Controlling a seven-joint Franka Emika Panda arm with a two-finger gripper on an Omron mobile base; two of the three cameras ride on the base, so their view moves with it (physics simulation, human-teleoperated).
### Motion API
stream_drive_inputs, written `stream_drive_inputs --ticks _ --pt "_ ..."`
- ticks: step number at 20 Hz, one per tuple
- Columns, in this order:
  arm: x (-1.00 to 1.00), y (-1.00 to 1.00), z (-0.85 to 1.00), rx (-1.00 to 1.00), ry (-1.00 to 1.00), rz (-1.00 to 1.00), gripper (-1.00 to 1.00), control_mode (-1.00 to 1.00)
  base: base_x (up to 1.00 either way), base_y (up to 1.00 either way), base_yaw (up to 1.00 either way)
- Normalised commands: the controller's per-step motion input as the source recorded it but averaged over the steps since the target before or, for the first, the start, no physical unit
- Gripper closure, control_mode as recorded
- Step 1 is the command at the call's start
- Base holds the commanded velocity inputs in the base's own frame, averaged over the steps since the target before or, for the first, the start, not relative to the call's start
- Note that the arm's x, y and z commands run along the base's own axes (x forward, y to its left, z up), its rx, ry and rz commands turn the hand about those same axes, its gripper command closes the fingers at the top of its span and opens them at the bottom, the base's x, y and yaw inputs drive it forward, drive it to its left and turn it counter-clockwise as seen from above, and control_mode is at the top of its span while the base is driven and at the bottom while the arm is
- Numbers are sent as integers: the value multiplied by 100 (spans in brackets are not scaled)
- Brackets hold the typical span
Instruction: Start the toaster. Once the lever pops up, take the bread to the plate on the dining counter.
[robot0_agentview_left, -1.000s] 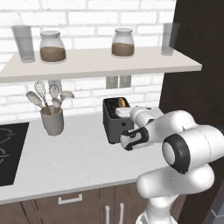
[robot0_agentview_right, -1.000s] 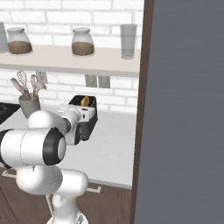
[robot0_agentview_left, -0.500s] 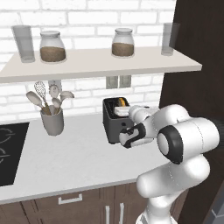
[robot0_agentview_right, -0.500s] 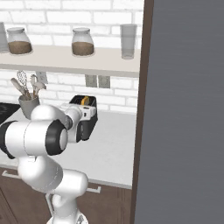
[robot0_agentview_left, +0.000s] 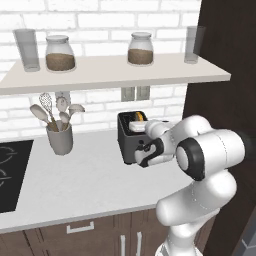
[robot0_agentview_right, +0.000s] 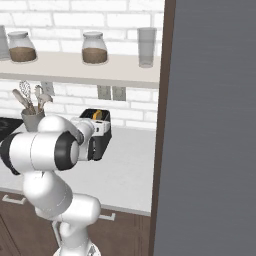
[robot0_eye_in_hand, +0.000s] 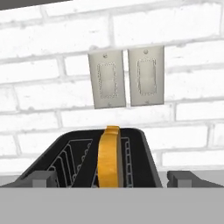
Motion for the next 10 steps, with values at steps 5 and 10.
stream_drive_inputs --ticks 5,10 --pt "13 2 -18 0 -3 0 -100 -100 0 0 0" --pt "22 0 -8 0 -1 0 -100 -100 0 0 0"
